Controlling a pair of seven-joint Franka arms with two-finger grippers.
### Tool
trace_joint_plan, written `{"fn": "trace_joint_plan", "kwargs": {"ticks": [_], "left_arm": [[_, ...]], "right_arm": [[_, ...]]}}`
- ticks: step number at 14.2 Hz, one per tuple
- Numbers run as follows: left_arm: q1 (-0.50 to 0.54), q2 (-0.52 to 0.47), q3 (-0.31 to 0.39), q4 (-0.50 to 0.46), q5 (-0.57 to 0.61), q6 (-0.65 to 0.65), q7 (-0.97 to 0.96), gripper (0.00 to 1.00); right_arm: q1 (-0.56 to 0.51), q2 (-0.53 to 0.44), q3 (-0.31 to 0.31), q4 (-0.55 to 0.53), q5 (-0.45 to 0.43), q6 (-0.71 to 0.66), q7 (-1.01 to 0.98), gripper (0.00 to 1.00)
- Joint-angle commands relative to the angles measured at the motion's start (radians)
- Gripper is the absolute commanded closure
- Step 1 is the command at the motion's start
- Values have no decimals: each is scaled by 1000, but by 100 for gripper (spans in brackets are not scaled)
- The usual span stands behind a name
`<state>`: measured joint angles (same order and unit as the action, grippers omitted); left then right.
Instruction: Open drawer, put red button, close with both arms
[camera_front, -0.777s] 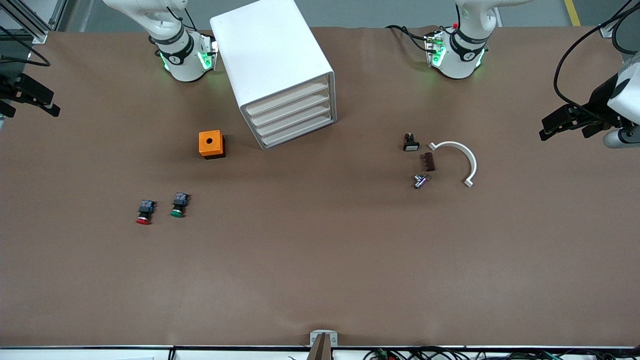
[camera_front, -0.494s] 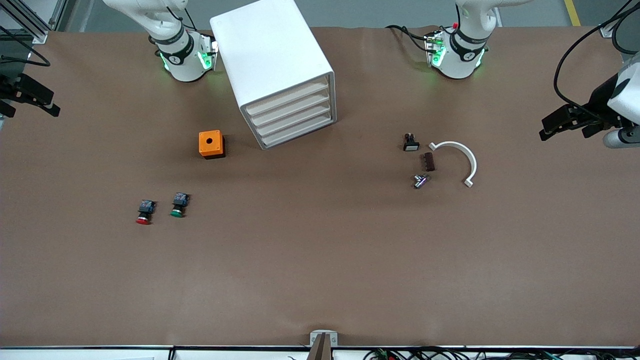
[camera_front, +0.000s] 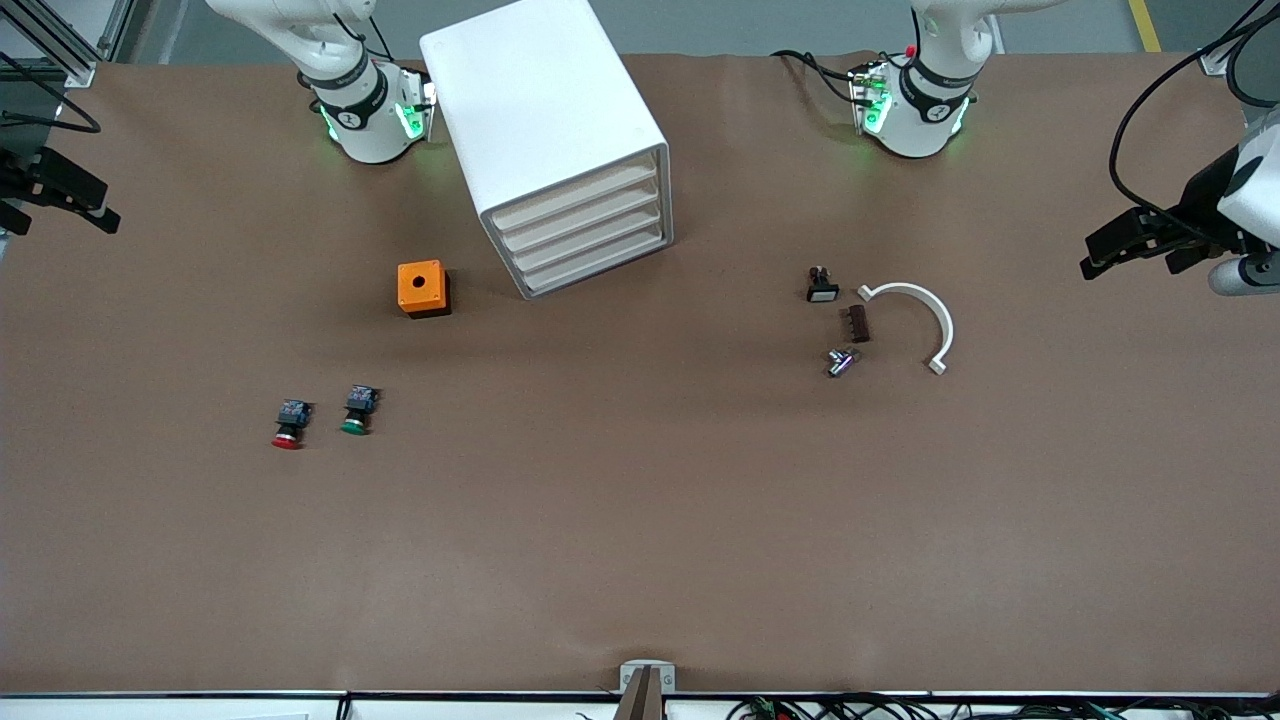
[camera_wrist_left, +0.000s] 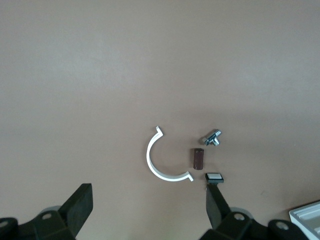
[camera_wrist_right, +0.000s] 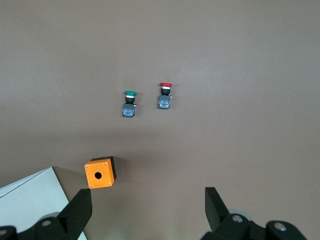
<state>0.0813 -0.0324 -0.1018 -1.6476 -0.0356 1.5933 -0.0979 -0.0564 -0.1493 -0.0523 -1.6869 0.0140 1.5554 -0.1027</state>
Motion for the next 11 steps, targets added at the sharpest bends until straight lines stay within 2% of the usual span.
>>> {"fn": "trace_joint_plan", "kwargs": {"ticks": [1,3,6,11], "left_arm": [[8,26,-6,28,6,-42,3,0],[6,66,-6,28,11,-41,1,0],[6,127,-7,28,8,-27,0,0],[3,253,-7,28,5,103,-6,0]], "right_arm": [[-14,-3,8,3,-17,2,-9,0],[-11,-1,8,3,-51,5,-8,0],[-11,-1,8,3,-52,5,-6,0],[-14,-1,8,3,-39,-1,3,0]]}}
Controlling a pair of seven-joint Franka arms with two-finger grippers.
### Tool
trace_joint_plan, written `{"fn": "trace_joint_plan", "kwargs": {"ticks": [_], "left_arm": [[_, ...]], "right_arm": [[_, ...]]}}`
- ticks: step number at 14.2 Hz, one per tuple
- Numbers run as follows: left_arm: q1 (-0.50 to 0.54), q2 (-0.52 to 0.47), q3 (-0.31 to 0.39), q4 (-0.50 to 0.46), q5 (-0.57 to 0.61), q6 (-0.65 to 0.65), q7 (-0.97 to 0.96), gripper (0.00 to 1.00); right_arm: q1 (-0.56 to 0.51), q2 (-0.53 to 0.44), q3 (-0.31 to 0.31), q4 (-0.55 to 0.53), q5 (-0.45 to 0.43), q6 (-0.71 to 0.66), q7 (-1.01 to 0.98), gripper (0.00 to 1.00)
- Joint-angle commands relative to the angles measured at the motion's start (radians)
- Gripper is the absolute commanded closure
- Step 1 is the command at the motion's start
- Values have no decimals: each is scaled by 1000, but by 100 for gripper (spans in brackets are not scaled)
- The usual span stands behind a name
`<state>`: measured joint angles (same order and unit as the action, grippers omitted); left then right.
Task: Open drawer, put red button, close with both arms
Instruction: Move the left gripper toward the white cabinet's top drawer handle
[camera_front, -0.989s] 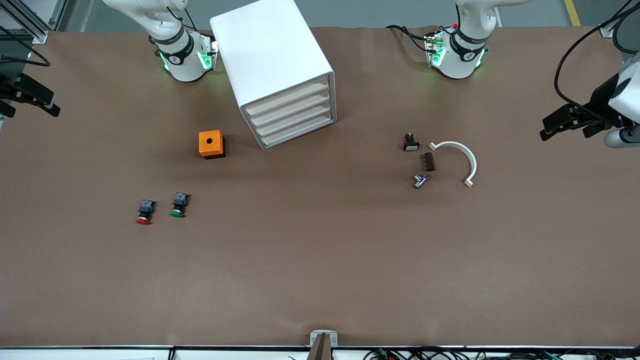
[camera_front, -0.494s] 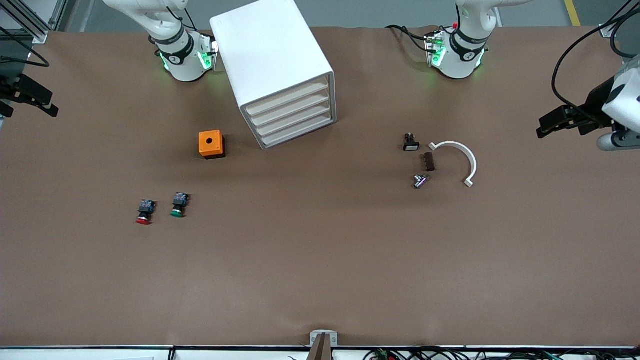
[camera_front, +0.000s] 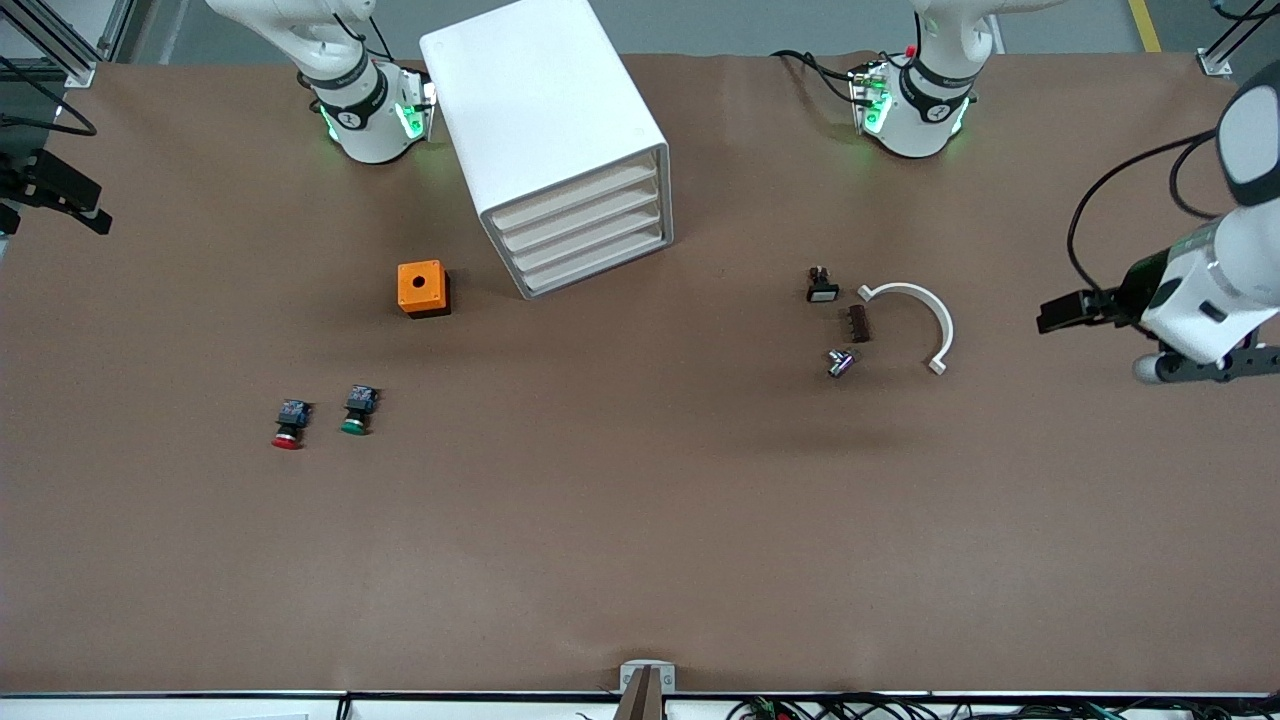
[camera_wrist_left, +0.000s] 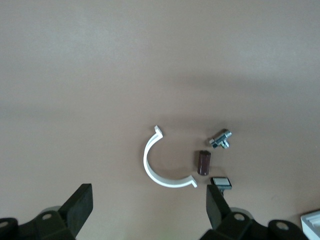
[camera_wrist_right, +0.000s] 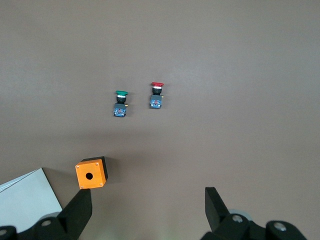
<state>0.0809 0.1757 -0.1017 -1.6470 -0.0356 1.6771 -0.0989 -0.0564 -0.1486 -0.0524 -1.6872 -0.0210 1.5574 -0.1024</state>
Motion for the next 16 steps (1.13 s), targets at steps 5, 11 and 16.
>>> {"fn": "trace_joint_plan", "kwargs": {"ticks": [5,11,16], "left_arm": [[-30,154,-30,27,3,105,-183,0],[-138,255,-33,76,-133,107,-621,0],[-254,303,-33,98,-277,99,-971,0]], "right_arm": [[-17,-5,6,3,35,-11,9,0],[-17,-5,6,3,29,-14,4,0],[-19,-2,6,4,27,-14,4,0]]}}
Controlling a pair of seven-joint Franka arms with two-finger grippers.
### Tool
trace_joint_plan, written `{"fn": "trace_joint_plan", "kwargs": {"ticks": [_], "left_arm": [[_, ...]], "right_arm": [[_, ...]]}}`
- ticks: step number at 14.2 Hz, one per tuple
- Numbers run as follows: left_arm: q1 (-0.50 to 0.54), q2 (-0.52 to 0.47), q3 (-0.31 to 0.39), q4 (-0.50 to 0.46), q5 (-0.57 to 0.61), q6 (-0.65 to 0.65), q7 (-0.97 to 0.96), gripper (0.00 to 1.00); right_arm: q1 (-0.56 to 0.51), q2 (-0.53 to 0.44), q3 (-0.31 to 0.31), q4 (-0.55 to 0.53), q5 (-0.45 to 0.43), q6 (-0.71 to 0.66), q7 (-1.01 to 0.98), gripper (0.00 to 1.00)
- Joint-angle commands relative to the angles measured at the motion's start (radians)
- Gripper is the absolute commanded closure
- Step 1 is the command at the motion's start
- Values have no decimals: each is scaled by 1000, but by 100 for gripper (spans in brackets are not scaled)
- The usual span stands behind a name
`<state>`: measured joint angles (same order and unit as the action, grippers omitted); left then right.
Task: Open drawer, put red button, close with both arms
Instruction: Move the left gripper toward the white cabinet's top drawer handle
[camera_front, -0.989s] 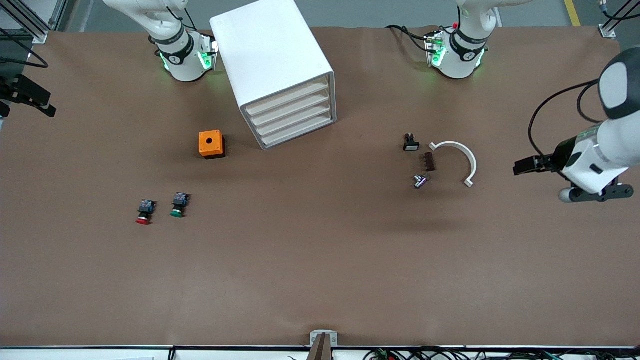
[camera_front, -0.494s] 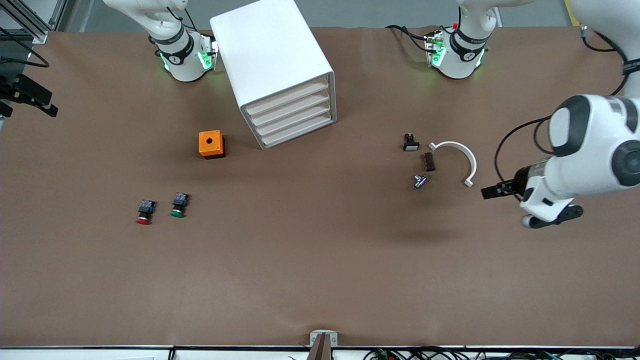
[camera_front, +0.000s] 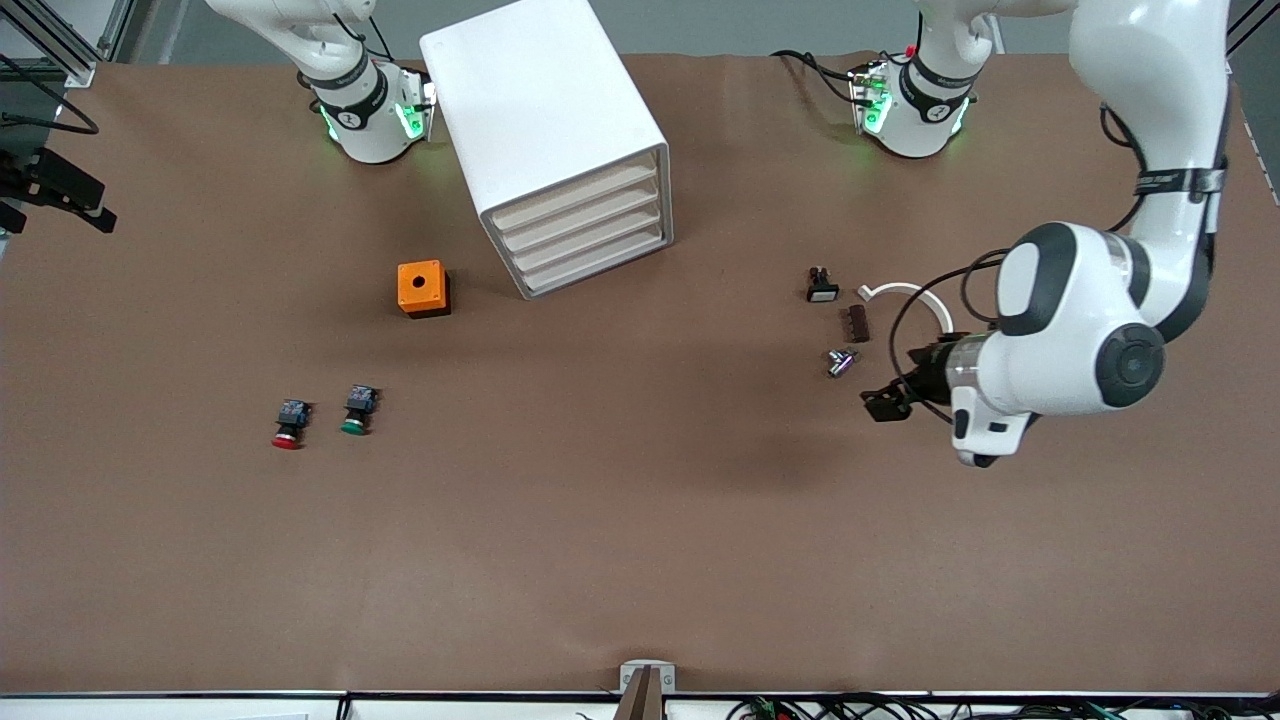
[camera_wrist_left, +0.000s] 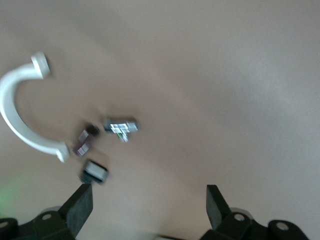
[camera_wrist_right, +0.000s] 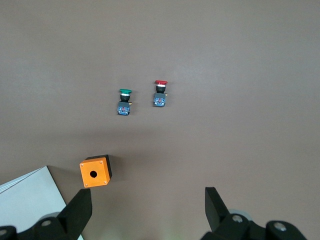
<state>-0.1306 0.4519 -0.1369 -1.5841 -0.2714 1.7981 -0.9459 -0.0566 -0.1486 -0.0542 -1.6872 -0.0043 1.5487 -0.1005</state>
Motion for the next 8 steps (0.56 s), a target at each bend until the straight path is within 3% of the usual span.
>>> {"fn": "trace_joint_plan", "kwargs": {"ticks": [1,8], "left_arm": [[-62,43,2,50,-66,-22,-210,0],[-156,184,0,162,-308,-114,-712,0]], "right_arm": [[-20,0,8,6,10,-4,2,0],[-22,6,7,14,7,-9,-7,0]]}}
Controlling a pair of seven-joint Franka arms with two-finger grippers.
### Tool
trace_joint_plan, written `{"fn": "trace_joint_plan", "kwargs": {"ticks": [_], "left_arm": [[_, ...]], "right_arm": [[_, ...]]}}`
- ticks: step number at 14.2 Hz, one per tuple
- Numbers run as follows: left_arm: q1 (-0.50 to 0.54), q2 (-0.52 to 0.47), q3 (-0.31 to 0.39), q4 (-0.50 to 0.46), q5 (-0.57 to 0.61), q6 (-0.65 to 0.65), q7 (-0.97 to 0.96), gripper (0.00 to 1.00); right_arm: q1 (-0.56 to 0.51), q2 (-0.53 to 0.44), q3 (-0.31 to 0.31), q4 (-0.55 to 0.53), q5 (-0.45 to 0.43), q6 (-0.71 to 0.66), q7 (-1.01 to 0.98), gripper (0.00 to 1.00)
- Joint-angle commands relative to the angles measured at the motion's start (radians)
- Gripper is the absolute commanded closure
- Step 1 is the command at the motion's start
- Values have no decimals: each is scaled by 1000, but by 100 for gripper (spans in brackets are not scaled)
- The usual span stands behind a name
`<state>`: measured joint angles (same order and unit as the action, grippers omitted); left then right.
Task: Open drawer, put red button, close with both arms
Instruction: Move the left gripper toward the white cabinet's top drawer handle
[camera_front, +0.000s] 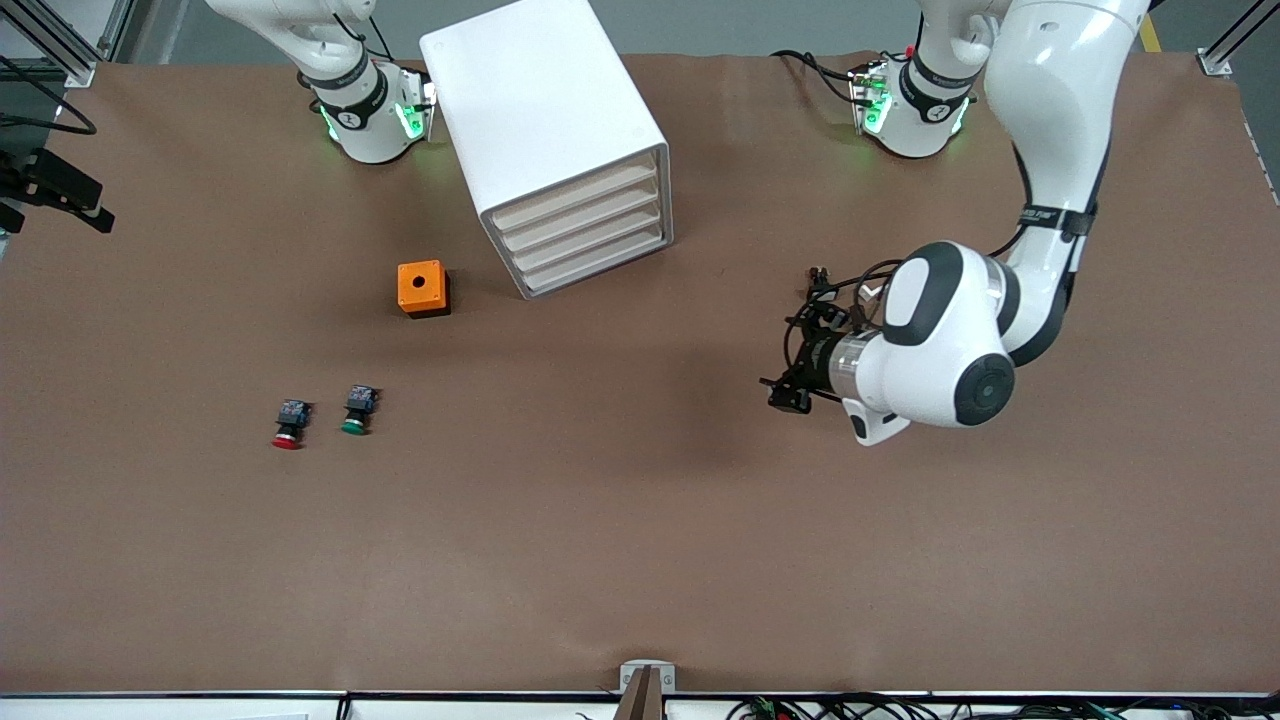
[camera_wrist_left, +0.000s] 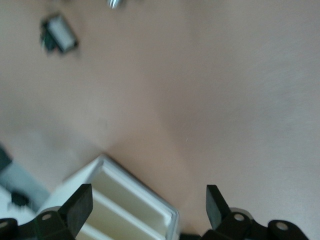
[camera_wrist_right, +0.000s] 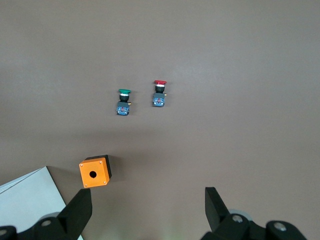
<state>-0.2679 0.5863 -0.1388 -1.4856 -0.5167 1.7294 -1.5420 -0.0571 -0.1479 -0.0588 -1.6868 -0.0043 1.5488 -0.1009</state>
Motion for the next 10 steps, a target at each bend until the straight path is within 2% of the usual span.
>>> {"fn": "trace_joint_plan", "kwargs": {"ticks": [1,5,10], "left_arm": [[-28,72,2,73,-94,-56,-189,0],[-54,131,1,90,-176,-155,-380,0],[-94,177,1,91,-293,-237,-496,0]], "right_arm": [[-20,5,11,12,7,-9,-6,0],[-41,17,11,12,7,-10,-10,0],[-37,21,13,12,7,-3,-10,0]]}}
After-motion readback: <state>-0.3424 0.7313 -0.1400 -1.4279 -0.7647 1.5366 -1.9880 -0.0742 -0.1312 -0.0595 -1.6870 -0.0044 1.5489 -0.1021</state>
